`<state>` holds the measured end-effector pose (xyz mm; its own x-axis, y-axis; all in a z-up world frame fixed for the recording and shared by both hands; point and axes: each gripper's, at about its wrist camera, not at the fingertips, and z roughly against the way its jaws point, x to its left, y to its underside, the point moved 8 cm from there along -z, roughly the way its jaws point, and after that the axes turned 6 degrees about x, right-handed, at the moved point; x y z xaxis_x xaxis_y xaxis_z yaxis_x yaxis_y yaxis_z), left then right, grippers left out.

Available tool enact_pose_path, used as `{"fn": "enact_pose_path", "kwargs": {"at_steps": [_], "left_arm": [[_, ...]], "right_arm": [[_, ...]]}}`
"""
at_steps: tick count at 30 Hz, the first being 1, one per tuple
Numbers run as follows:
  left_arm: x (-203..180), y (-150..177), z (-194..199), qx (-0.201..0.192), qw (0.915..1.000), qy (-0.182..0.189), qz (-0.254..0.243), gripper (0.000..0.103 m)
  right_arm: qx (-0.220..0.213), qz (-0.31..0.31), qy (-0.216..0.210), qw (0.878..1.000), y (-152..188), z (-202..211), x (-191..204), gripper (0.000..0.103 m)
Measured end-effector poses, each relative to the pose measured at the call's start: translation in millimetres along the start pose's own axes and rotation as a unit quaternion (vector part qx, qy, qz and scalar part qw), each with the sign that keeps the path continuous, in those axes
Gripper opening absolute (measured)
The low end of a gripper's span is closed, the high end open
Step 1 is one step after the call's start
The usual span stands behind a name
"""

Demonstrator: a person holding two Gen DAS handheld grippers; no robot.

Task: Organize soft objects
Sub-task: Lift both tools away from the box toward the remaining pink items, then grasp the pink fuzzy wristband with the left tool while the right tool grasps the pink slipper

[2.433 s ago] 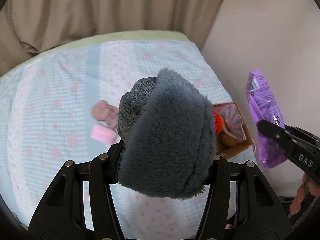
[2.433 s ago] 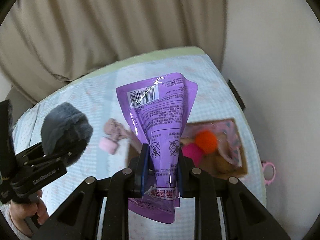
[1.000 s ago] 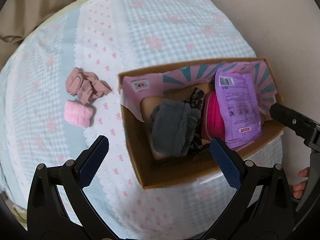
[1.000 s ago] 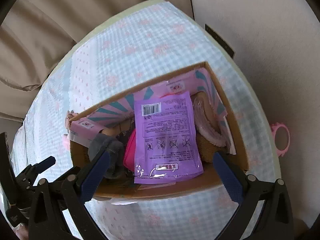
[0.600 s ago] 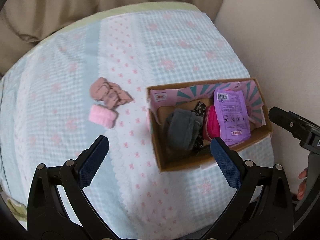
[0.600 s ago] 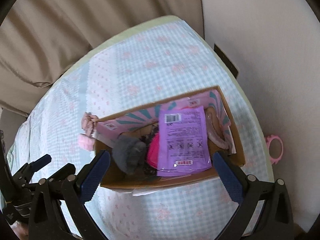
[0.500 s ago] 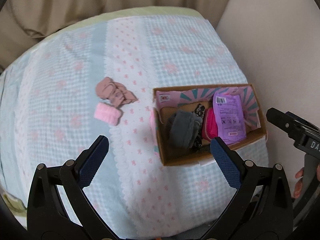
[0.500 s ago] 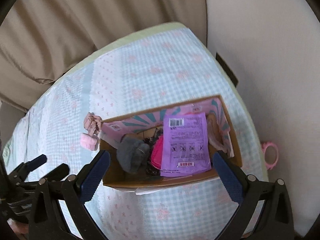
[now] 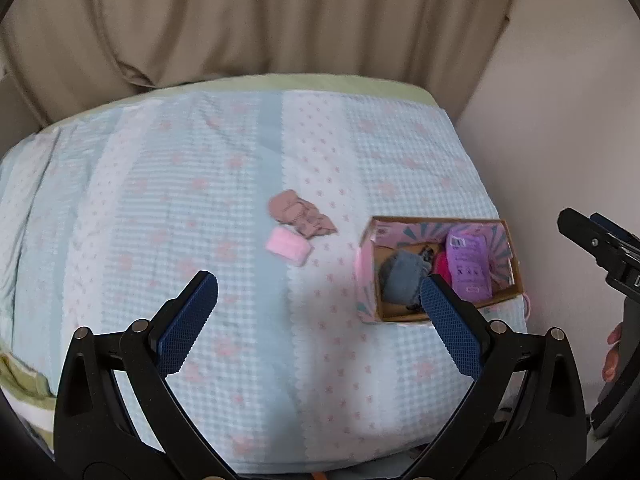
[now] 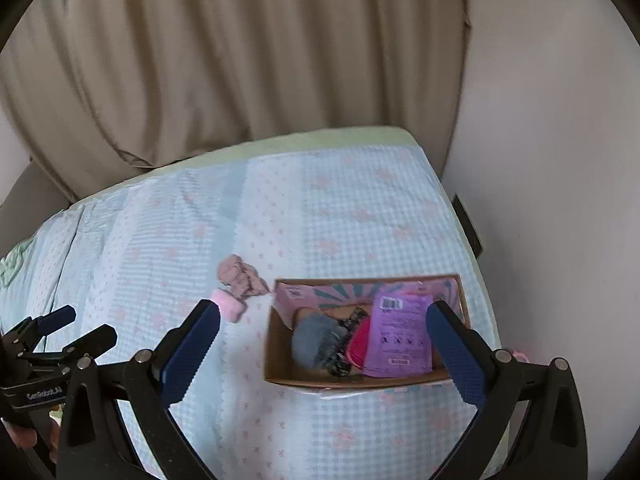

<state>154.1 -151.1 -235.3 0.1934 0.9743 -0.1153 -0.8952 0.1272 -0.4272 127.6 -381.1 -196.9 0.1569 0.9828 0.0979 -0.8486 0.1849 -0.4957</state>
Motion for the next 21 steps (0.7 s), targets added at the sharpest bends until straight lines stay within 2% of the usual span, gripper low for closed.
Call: {"fn": "enact_pose_path", "kwargs": {"at_steps": [5,11,18,21], "left_arm": [[31,7,13,-0.01,0.9996,0.002,0.028,0.101],[58,13,9,-0.014,0.998,-0.003,0.061,0.101],[71,15,-25,-0.011,0.9926,0.012,0.121,0.101],[72,17,-50,-0.007,0.989,0.025,0.146,0.101]], "right_arm": [[-0.006,0.03,-0.019,0.999,-4,7,35,0.103],[-0.002,0.072,-0.048,0.996,-12,-2,74,0.103],[0.036,0.143,-0.065,0.987,-30,-41,109,0.103],[0.066,0.166,-0.092,0.98,-38,-69,120,0.103]]}}
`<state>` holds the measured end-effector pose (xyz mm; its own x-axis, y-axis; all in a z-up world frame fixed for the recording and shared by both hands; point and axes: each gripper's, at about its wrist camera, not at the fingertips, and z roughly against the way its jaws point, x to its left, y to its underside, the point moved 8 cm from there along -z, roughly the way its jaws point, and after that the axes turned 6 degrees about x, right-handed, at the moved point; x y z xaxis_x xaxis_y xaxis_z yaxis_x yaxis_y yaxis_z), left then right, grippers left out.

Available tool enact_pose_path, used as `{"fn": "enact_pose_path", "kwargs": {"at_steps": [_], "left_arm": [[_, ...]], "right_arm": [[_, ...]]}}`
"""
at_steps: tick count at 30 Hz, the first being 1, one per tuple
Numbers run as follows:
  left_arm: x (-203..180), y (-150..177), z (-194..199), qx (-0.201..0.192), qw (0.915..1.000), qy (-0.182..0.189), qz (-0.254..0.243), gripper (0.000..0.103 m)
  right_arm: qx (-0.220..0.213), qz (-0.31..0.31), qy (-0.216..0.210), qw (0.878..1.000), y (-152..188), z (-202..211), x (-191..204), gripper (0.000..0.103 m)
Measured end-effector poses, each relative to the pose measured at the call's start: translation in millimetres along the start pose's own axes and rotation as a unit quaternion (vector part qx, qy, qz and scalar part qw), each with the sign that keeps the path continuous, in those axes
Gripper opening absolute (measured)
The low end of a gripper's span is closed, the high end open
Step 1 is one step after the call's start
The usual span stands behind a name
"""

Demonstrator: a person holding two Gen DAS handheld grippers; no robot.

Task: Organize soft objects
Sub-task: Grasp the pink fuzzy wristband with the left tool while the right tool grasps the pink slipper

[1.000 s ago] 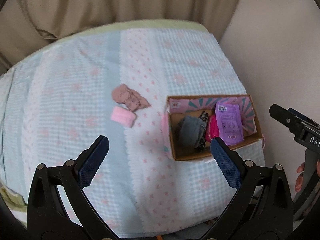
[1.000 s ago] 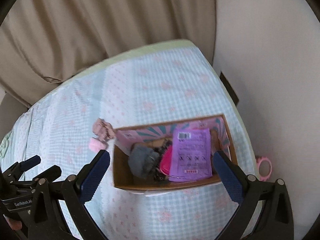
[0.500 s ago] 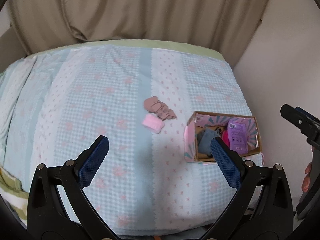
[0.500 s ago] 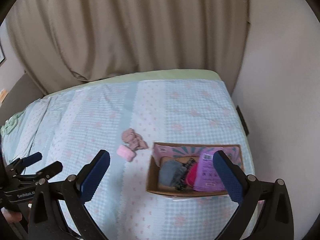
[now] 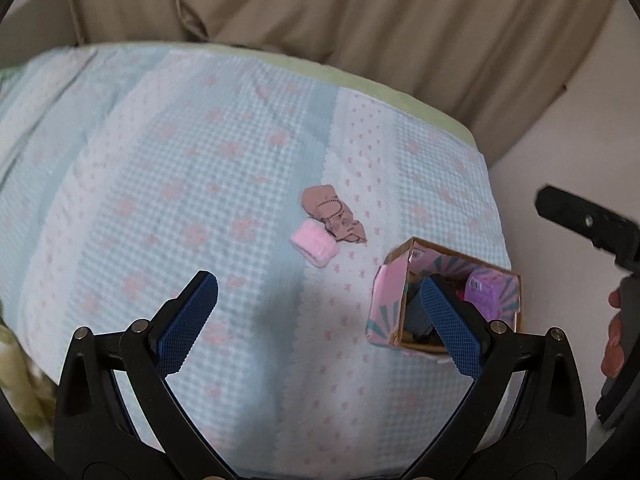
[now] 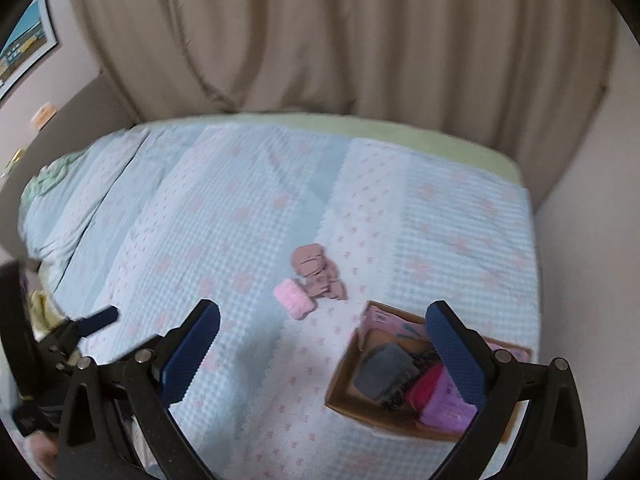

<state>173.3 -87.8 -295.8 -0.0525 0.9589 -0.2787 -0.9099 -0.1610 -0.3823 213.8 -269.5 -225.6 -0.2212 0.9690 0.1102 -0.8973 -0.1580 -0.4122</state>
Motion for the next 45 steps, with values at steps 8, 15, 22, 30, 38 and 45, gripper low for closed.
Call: {"fn": "enact_pose_path", "kwargs": {"at_steps": [8,15,22,30,38,45], "left_arm": [[-3,3,-75,0.007,0.9998,-0.008,-0.017,0.101],[-3,1,-164,0.024,0.9959,-0.023,-0.084,0.101],[2,-5,-257,0.067,0.9856,-0.031,-0.152,0.101],[-3,-5,-321,0.104,0.9685,-0.039,-0.223,0.101],[-13,-1,-344,0.118,0.9543,-0.039,-0.271,0.087],[-13,-11,-343,0.114,0.9536,-0.031,-0.277,0.056]], "right_arm": [[0.064,0.036,-0.053,0.996,-29,-88,1,0.103],[0.115,0.055,-0.066,0.99,-42,-180,-4,0.103],[0.188,0.055,-0.06,0.979,-39,-279,-19,0.102],[0.269,0.075,-0.043,0.959,-14,-355,-25,0.099],[0.297,0.092,-0.055,0.949,-3,-383,-17,0.07],[0.292,0.087,-0.085,0.949,-9,-379,-10,0.037]]}}
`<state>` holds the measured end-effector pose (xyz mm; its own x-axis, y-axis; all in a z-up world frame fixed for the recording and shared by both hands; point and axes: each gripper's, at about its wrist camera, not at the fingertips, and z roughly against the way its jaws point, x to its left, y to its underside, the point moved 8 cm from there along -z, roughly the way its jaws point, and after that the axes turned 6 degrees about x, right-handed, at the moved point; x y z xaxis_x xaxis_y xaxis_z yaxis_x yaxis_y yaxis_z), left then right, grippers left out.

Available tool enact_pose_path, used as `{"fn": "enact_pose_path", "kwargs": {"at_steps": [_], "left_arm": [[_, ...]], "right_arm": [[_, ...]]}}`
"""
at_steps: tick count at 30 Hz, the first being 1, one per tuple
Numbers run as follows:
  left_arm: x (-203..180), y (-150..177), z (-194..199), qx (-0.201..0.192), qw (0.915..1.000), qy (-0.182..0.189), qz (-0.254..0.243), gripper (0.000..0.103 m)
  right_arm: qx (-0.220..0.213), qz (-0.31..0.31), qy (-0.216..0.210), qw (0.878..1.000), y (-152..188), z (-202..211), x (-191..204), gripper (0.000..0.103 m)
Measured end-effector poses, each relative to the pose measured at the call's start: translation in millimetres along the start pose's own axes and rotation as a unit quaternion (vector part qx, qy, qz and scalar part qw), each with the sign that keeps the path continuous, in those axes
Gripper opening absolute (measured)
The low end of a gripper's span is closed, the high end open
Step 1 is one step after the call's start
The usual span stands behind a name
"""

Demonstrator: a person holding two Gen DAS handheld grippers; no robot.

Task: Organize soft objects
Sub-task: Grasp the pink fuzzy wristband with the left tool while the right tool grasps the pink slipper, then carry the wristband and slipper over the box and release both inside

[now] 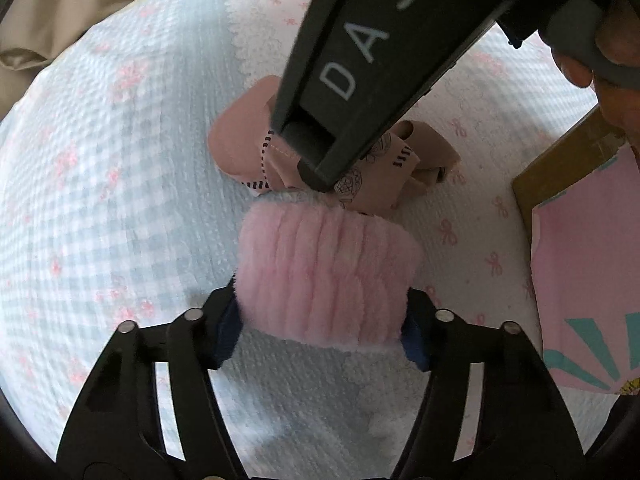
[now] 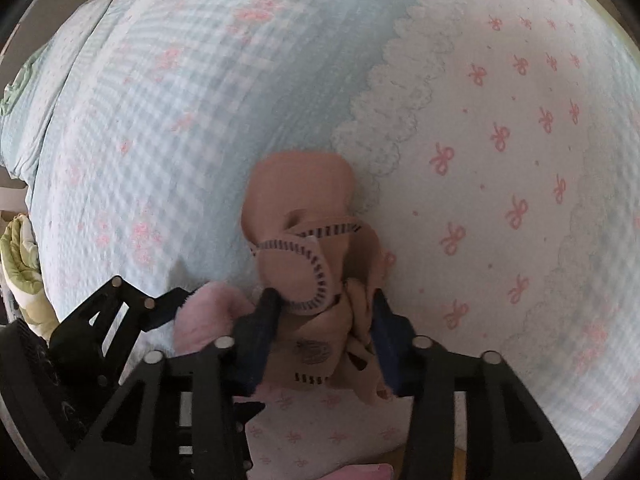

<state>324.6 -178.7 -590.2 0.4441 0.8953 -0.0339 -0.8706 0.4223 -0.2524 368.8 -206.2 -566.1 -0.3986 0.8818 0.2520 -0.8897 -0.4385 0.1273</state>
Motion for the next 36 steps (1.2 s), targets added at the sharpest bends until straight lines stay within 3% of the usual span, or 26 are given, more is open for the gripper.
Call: {"fn": "enact_pose_path", "kwargs": {"at_steps": [4,9,20,30,36], "left_arm": [[1,-3,6,-0.007,1.0,0.002,-0.002,0.043],[7,-2,14,-0.013,0.9999,0.004,-0.001,0.033],[18,3,54,-0.038,0.9993,0.0,-0.004,0.031],[36,21,150,-0.078,0.9969,-0.013,0.003,0.031],[24,34,232,-0.088,0.9959,-0.011,0.015,0.031]], "right_arm": [[-0.008,0.004,0.004,1.0,0,3,3,0.033],[-0.021,0.001,0.004,1.0,6,11,13,0.029],[-0.066,-0.007,0.009,0.998,20,50,34,0.027],[-0.129,-0.025,0.001,0.991,53,130,63,0.027],[-0.178,-0.049,-0.006,0.983,94,197,87,0.027]]}}
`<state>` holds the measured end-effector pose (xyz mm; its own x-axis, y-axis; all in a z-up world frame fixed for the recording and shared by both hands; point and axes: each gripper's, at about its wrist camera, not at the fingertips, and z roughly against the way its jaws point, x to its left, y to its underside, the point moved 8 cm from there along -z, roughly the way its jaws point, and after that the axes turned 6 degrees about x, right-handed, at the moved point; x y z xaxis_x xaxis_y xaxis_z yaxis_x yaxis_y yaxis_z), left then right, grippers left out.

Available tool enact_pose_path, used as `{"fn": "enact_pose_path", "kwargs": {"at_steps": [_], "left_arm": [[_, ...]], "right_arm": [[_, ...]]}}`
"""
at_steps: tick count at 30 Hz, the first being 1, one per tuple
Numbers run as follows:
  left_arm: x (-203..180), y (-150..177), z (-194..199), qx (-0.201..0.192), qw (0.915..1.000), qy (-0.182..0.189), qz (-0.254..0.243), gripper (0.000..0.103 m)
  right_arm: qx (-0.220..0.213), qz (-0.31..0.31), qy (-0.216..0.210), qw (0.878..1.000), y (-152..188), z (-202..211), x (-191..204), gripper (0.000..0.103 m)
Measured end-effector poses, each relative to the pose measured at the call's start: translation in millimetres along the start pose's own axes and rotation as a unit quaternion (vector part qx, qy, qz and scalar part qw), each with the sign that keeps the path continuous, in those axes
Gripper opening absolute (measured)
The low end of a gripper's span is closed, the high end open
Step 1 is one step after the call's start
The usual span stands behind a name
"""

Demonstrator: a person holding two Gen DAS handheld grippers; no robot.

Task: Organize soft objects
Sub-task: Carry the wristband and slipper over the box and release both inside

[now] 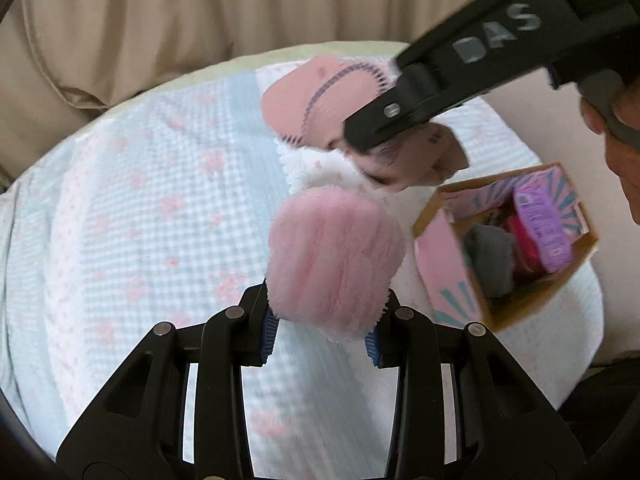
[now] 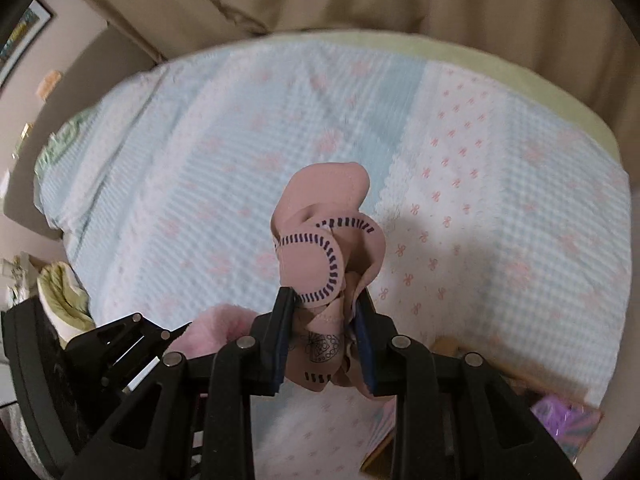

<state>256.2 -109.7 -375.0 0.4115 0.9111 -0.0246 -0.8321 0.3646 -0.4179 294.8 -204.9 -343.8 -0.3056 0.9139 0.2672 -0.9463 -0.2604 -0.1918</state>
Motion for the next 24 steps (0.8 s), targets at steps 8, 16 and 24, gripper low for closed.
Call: {"fn": "enact_pose_path", "kwargs": {"at_steps": [8,16,24], "left_arm": [[-42,3,99,-0.032,0.9994,0.005,0.01,0.031],[-89,-25,151,-0.069,0.9973,0.024,-0.004,0.031],[-166,-46,136,-0.065,0.9962,0.049,-0.032,0.031]], "right_arm": [[-0.072,-0.046,0.005,0.996,43,107,11,0.027],[-0.144,-0.112,0.032,0.983,104,193,-12,0.027],[-0.168,-0.184,0.051,0.967,161,222,-70,0.027]]}}
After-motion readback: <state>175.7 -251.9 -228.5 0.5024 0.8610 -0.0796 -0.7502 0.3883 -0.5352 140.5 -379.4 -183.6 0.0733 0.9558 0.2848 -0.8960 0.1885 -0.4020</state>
